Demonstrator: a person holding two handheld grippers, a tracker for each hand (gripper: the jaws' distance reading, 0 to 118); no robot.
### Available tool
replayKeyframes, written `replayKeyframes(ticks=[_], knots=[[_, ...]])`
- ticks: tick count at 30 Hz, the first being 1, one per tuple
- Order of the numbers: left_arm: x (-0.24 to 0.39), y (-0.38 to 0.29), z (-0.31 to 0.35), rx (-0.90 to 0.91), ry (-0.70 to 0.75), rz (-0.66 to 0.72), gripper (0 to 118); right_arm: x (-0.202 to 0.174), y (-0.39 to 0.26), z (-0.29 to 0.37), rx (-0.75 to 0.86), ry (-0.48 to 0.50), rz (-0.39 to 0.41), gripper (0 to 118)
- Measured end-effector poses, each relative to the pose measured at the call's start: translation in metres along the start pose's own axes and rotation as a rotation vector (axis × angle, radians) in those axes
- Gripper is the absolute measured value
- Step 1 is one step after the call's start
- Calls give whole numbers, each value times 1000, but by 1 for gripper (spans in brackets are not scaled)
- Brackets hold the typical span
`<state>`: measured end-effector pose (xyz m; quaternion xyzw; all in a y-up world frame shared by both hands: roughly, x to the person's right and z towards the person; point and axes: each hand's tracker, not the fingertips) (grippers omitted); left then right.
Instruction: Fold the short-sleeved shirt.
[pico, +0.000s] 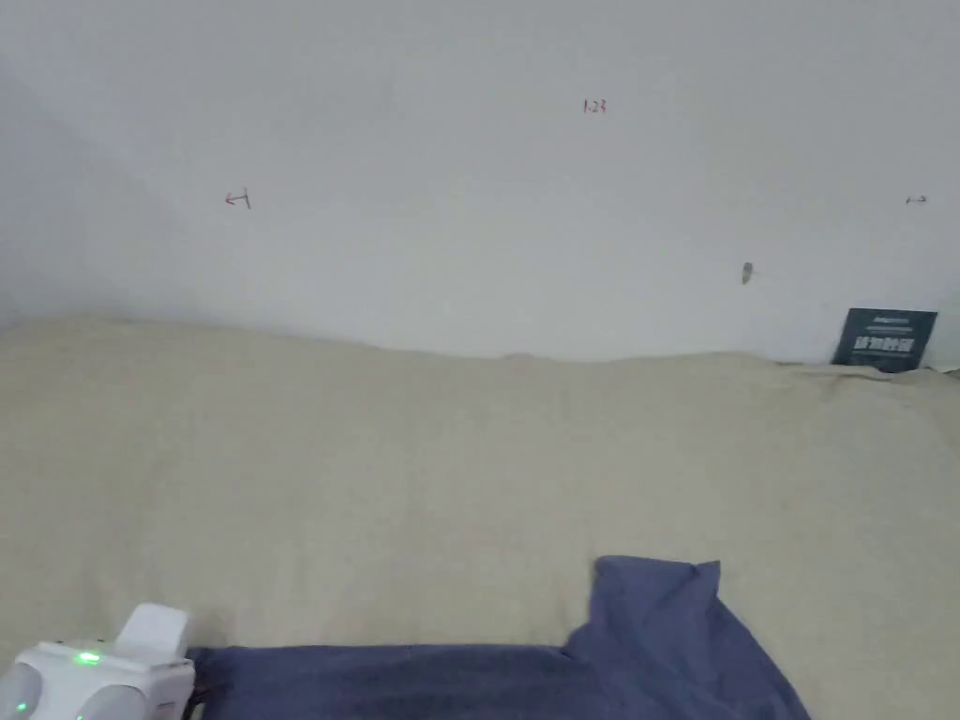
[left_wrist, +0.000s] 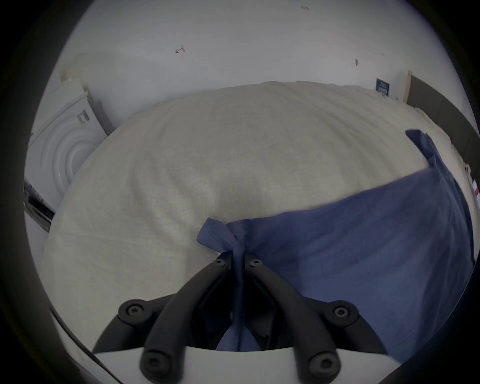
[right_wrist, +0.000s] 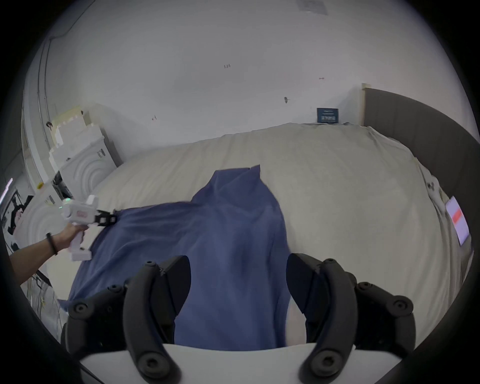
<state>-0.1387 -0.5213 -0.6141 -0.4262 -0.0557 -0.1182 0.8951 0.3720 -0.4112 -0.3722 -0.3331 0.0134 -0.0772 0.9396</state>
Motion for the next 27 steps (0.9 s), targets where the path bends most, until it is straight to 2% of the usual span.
replayKeyframes(ticks=[4, 7, 8, 10, 12, 13, 15, 17, 22, 24, 26, 27], knots=[[-1, 0, 0, 0, 5, 17, 7, 20, 54, -88, -100, -6, 59, 79], [-7, 0, -1, -2, -16, 40, 7, 36, 72, -158, -241, -91, 34, 79], [-9, -1, 0, -1, -25, 46, 7, 37, 74, -175, -262, -132, 59, 79], [-12, -2, 0, 2, -39, 56, 7, 39, 73, -202, -282, -156, 111, 79], [-15, -2, -1, 5, -50, 76, 7, 43, 66, -221, -337, -196, 64, 78], [-15, -2, -3, 5, -54, 85, 7, 46, 61, -229, -379, -176, 39, 78], [-16, -1, -3, -1, -58, 86, 7, 45, 58, -217, -296, -174, -3, 77], [-13, -1, -3, -2, -52, 87, 7, 38, 54, -210, -281, -166, 29, 65], [2, -8, -1, 40, 19, 42, 7, 12, 52, -206, -277, -123, 112, 7], [4, -11, 0, 52, 27, 39, 7, 2, 51, -207, -277, -174, 185, 5], [-2, -9, 4, 57, 11, 53, 7, 0, 53, -206, -276, -165, 185, 4], [-9, -7, 9, 70, -20, 114, 7, 1, 55, -202, -264, -160, 163, 4]])
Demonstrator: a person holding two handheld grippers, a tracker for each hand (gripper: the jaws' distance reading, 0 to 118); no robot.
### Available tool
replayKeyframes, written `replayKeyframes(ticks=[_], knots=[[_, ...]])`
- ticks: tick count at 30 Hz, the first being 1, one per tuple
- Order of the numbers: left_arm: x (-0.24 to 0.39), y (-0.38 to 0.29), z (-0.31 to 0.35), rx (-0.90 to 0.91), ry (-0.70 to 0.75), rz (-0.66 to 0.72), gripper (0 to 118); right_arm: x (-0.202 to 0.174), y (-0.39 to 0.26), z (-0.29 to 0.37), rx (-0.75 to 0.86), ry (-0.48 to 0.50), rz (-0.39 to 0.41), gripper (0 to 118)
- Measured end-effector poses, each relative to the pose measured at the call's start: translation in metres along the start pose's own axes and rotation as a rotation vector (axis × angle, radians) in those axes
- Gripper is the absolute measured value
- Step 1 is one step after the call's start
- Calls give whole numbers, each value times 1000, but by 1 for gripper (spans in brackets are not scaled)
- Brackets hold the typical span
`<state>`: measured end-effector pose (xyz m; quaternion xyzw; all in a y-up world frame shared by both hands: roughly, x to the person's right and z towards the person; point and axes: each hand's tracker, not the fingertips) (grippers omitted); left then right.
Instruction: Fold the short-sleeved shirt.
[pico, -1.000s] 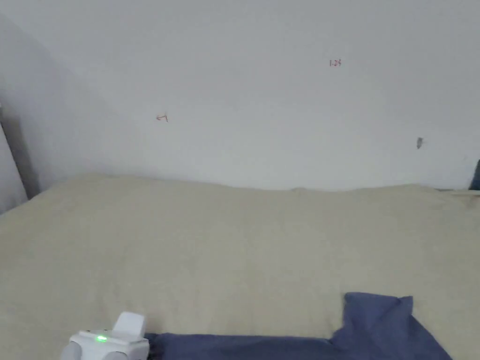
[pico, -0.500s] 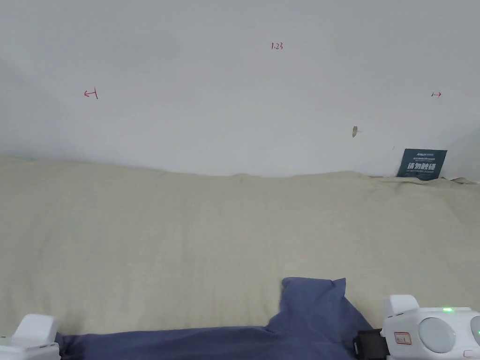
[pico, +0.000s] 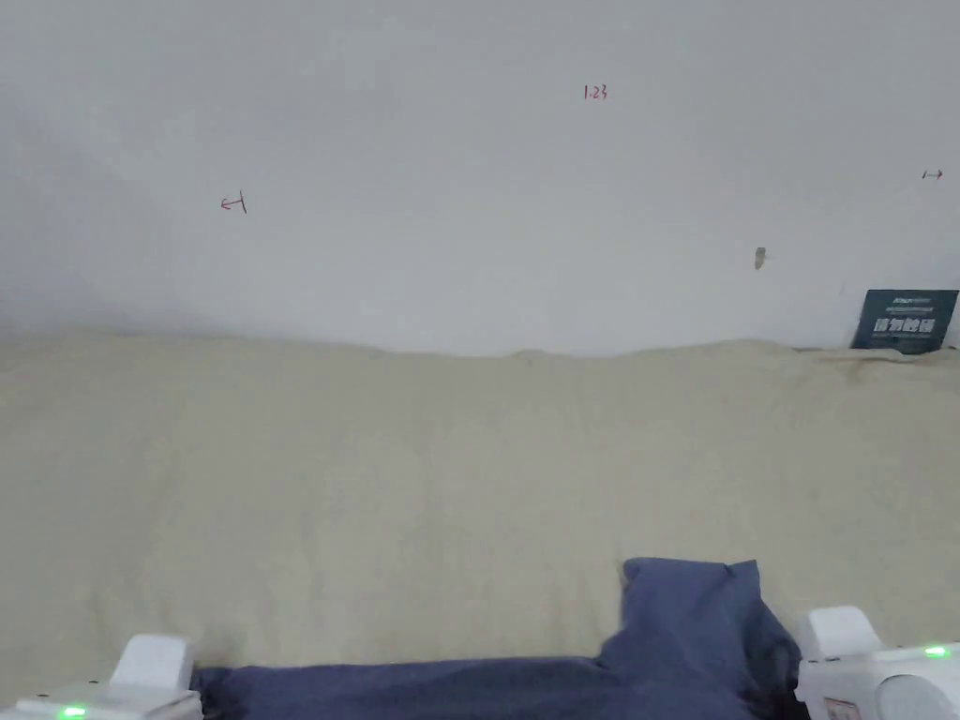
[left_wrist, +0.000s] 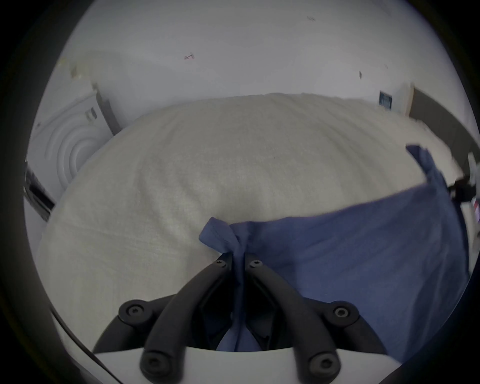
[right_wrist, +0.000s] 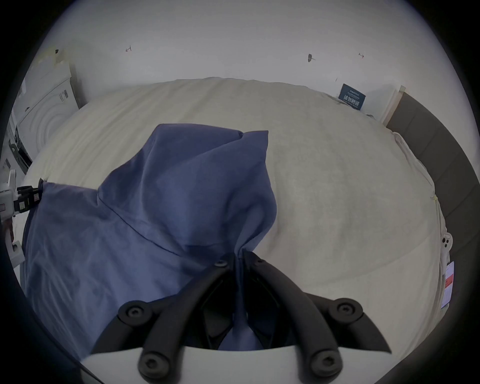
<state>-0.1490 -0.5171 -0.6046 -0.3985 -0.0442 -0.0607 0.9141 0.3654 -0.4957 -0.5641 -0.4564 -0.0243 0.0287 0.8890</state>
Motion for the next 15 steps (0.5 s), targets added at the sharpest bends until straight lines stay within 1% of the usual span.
replayKeyframes(ticks=[1, 2, 4, 5, 6, 7, 8, 11, 13, 15], knots=[[-5, 3, 6, 5, -23, 47, 6, 2, 1, 5, 13, 33, -26, 4], [-10, 6, 16, 21, -47, 68, 6, 6, 1, 15, 62, 86, -75, 4], [-16, 6, 35, 61, -85, 75, 6, 10, 2, 39, 92, 136, -160, 4], [-18, 7, 52, 80, -96, 64, 6, 11, 1, 57, 161, 181, -187, 4], [-21, 8, 68, 116, -126, 69, 6, 12, 1, 72, 182, 189, -176, 4], [-24, 8, 90, 151, -165, 69, 6, 12, 0, 92, 216, 176, -180, 4], [-26, 8, 115, 161, -208, 68, 6, 13, -1, 113, 248, 188, -182, 4], [-33, 6, 191, 261, -238, 10, 6, 15, -7, 178, 336, 233, -188, 4], [-41, 1, 244, 340, -254, 9, 6, 17, -14, 226, 408, 217, -152, 4], [-52, -4, 294, 375, -291, 45, 6, 10, -20, 280, 469, 199, -96, 4]])
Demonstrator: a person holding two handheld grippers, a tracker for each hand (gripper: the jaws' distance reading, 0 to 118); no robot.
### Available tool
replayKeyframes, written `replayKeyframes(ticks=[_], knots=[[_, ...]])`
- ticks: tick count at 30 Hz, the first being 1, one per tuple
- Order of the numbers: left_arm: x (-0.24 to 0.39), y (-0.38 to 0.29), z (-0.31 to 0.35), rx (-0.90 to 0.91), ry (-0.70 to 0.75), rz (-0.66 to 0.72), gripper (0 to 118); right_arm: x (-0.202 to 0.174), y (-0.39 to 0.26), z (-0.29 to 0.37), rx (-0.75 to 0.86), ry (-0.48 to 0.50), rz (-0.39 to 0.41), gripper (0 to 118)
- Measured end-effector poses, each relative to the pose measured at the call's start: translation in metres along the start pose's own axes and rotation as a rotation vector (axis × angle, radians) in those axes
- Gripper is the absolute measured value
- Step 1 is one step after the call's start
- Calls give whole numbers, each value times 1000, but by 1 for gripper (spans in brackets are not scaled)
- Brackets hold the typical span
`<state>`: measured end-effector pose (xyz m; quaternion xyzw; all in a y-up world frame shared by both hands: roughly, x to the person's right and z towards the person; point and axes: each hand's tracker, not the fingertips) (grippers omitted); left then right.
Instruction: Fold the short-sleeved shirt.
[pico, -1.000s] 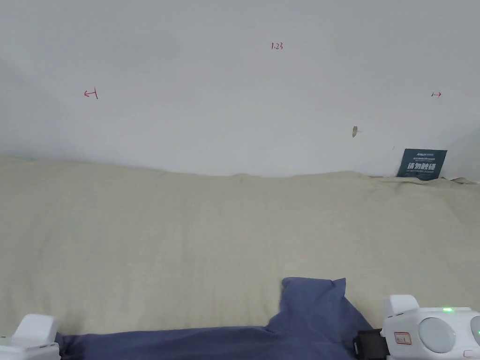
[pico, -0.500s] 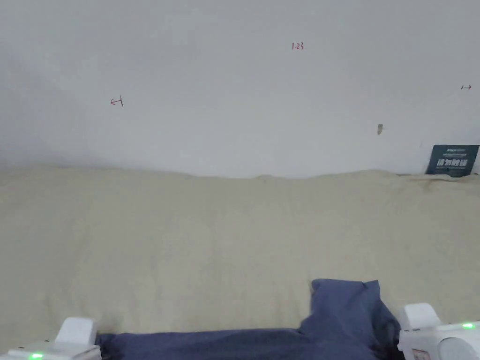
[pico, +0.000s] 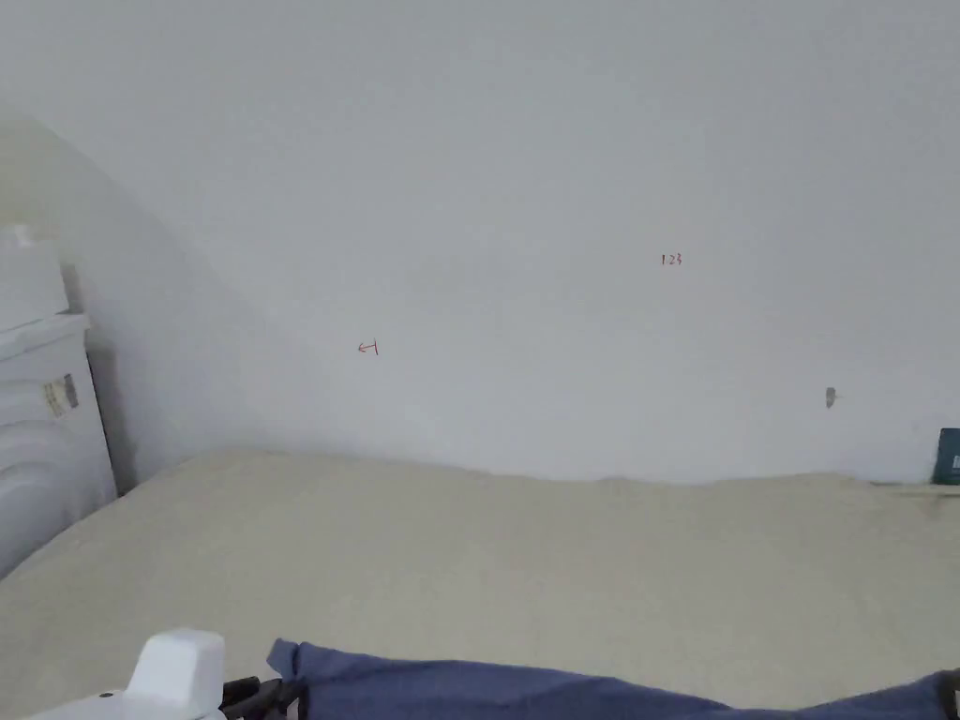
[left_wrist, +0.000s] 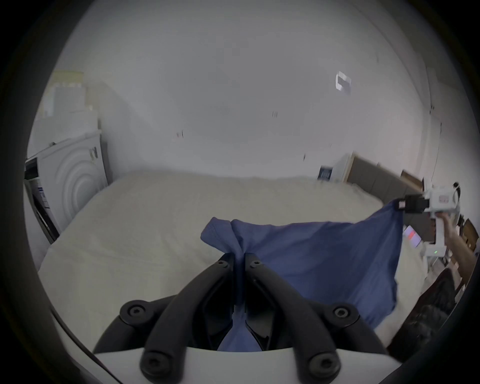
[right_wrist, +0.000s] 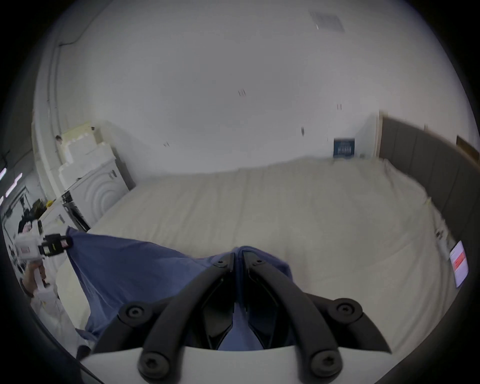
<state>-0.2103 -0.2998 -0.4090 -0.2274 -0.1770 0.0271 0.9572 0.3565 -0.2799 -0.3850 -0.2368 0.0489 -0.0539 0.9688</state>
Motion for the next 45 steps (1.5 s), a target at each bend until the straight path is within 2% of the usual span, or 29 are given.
replayKeyframes(ticks=[3, 9, 11, 17, 25, 36, 45], knots=[[5, 22, 70, 110, 5, 5, 6, -11, 24, 66, 74, -15, 38, 4], [13, 78, 172, 321, 5, 41, 6, -32, 86, 171, 288, -9, 22, 4], [25, 99, 194, 372, 19, 17, 6, -44, 110, 193, 344, 3, 45, 4], [37, 150, 230, 447, 63, 2, 5, -59, 172, 221, 425, -73, 116, 4], [34, 176, 223, 464, 107, 12, 5, -70, 202, 211, 464, -130, 154, 4], [22, 185, 188, 428, 121, 14, 5, -66, 217, 177, 454, -137, 175, 4], [8, 207, 129, 421, 111, 41, 5, -66, 235, 118, 408, -162, 180, 4]])
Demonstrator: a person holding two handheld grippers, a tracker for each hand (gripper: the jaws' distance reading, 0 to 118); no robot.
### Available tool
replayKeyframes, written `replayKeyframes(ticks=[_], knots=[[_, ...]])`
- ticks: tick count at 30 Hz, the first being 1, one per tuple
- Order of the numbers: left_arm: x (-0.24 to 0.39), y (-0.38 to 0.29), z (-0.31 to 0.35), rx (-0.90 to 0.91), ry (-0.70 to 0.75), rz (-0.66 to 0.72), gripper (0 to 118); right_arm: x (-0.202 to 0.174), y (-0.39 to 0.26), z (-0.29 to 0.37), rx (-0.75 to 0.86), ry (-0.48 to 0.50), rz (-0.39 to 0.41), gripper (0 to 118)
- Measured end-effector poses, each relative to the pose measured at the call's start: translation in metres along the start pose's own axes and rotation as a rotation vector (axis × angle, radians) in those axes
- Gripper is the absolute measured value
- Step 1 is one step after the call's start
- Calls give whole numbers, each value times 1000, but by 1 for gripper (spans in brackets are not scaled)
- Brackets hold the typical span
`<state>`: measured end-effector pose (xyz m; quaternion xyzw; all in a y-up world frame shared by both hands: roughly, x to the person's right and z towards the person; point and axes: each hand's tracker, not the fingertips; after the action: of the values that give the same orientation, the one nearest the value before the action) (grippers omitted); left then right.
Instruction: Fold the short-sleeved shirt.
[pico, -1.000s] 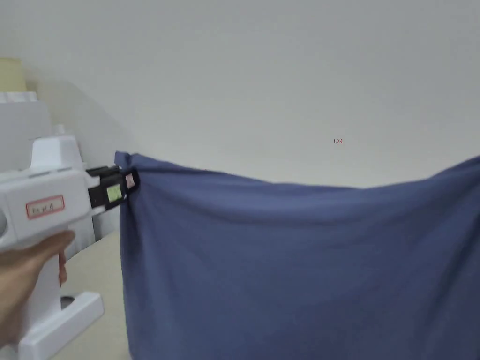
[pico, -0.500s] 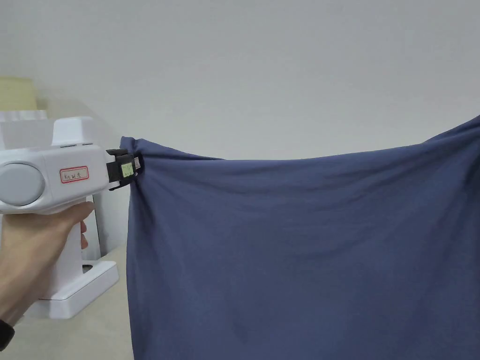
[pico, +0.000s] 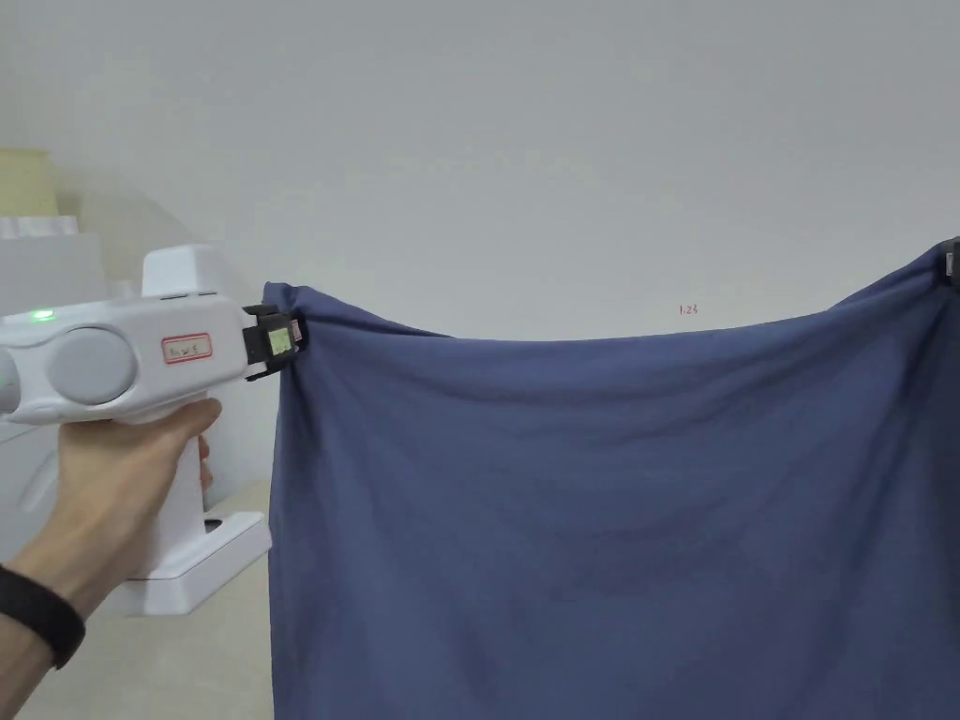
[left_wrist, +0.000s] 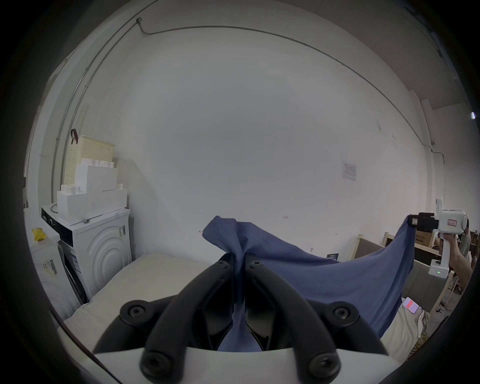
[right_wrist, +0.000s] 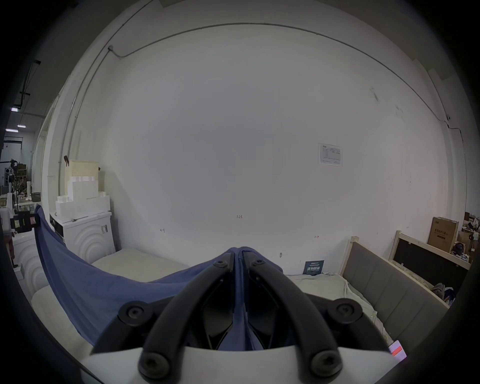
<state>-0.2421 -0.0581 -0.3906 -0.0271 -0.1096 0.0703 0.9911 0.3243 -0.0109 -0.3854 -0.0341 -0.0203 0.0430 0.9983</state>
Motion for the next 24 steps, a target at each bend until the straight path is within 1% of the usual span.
replayKeyframes(ticks=[5, 8, 9, 13, 16, 17, 19, 21, 22, 24], knots=[[-3, 0, -47, -2, 24, -20, 5, 0, -7, -46, -21, -10, -11, 4], [-7, 0, -78, -19, 50, -56, 5, 2, -5, -73, -27, -15, -42, 4], [-8, -1, -87, -24, 56, -63, 5, 2, -6, -80, -9, -14, -65, 4], [-14, -6, -117, -29, 76, -57, 5, -3, -3, -115, -16, -29, -25, 4], [-23, -14, -137, -27, 85, -40, 5, -8, -2, -134, -35, -29, -31, 4], [-26, -14, -144, -40, 89, -36, 5, -9, -5, -139, -27, -28, -44, 4], [-30, -16, -155, -46, 95, -34, 5, -13, -5, -150, -34, -26, -39, 4], [-31, -15, -164, -34, 98, -57, 5, -19, -3, -161, -44, -30, 20, 4], [-33, -13, -169, -38, 98, -63, 5, -21, -2, -166, -43, -33, 7, 4], [-36, -12, -177, -34, 90, -53, 5, -23, 2, -175, -37, -26, 20, 4]])
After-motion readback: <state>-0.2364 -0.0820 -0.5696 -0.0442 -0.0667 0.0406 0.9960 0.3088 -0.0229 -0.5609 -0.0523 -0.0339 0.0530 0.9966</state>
